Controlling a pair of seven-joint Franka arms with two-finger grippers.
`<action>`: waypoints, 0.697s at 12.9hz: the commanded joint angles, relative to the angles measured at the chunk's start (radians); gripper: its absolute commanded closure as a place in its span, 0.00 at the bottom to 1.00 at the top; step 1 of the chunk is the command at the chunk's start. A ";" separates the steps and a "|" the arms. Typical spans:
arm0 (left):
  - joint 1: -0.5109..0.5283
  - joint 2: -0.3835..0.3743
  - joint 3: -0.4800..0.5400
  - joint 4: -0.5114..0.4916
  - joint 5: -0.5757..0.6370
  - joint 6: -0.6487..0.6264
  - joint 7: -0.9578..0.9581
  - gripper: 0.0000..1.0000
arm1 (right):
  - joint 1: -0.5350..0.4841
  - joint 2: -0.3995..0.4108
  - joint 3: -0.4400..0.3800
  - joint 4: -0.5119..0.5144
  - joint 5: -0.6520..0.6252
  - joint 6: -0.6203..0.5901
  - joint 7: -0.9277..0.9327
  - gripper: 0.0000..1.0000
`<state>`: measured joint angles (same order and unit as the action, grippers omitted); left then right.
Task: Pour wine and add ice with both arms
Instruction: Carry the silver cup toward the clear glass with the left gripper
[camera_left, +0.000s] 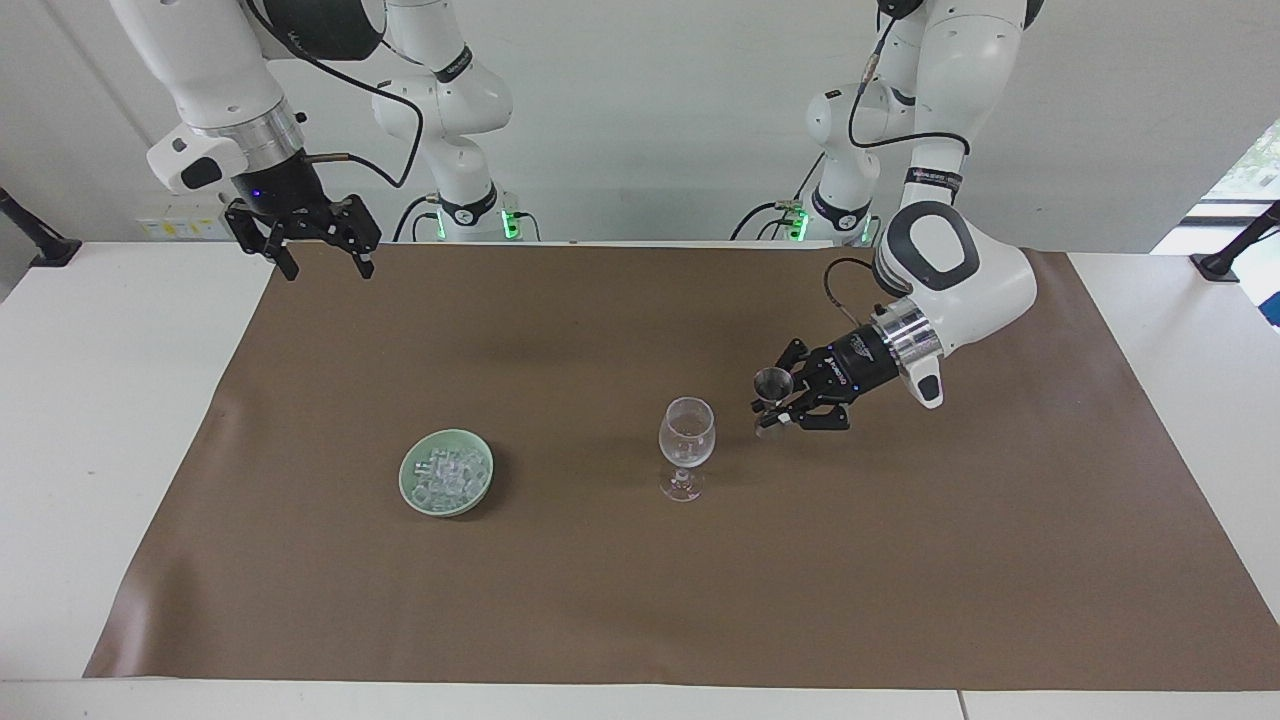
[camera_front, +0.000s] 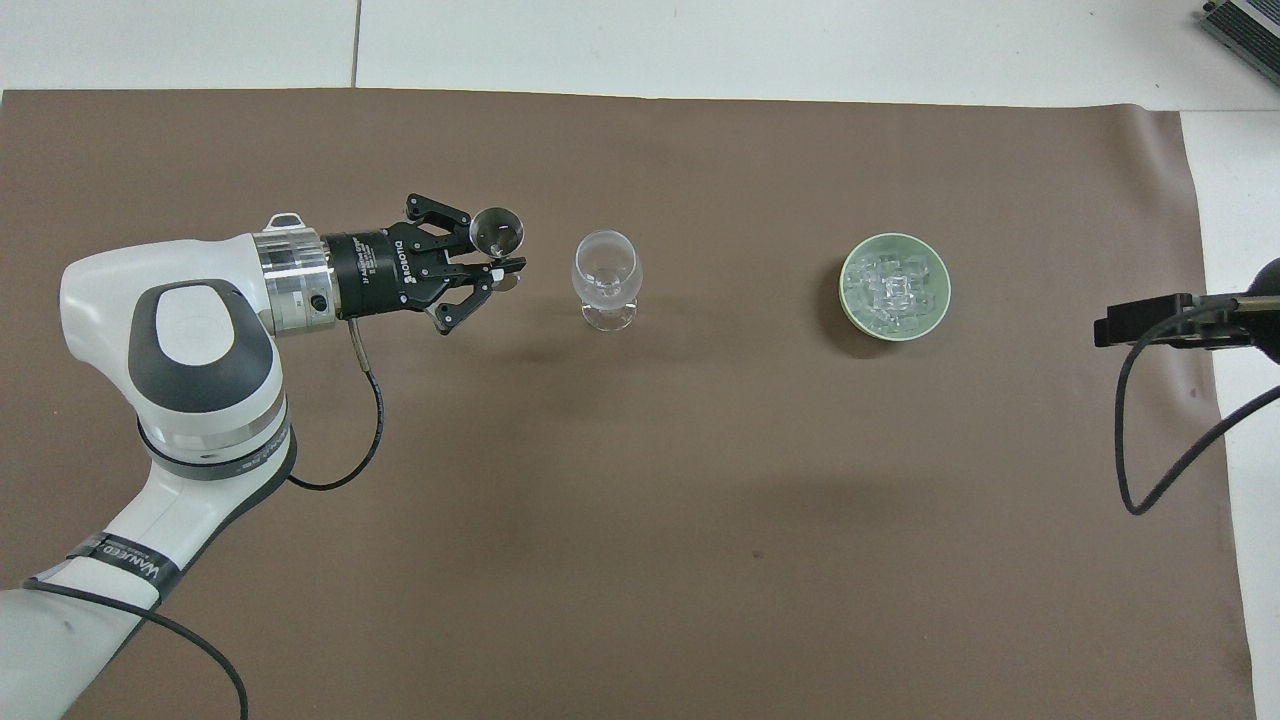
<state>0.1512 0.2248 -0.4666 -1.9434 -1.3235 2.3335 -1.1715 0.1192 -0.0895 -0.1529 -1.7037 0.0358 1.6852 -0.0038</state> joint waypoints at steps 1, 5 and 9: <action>-0.002 -0.038 -0.030 -0.034 0.007 0.064 -0.017 1.00 | -0.012 0.005 0.006 0.007 0.012 -0.009 -0.018 0.00; -0.002 -0.028 -0.046 -0.023 0.009 0.125 -0.063 1.00 | -0.012 0.005 0.006 0.007 0.012 -0.009 -0.018 0.00; -0.002 -0.021 -0.083 -0.020 0.010 0.216 -0.069 1.00 | -0.012 0.005 0.006 0.007 0.012 -0.009 -0.018 0.00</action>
<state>0.1509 0.2211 -0.5319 -1.9449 -1.3236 2.4995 -1.2119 0.1192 -0.0895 -0.1529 -1.7037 0.0358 1.6852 -0.0038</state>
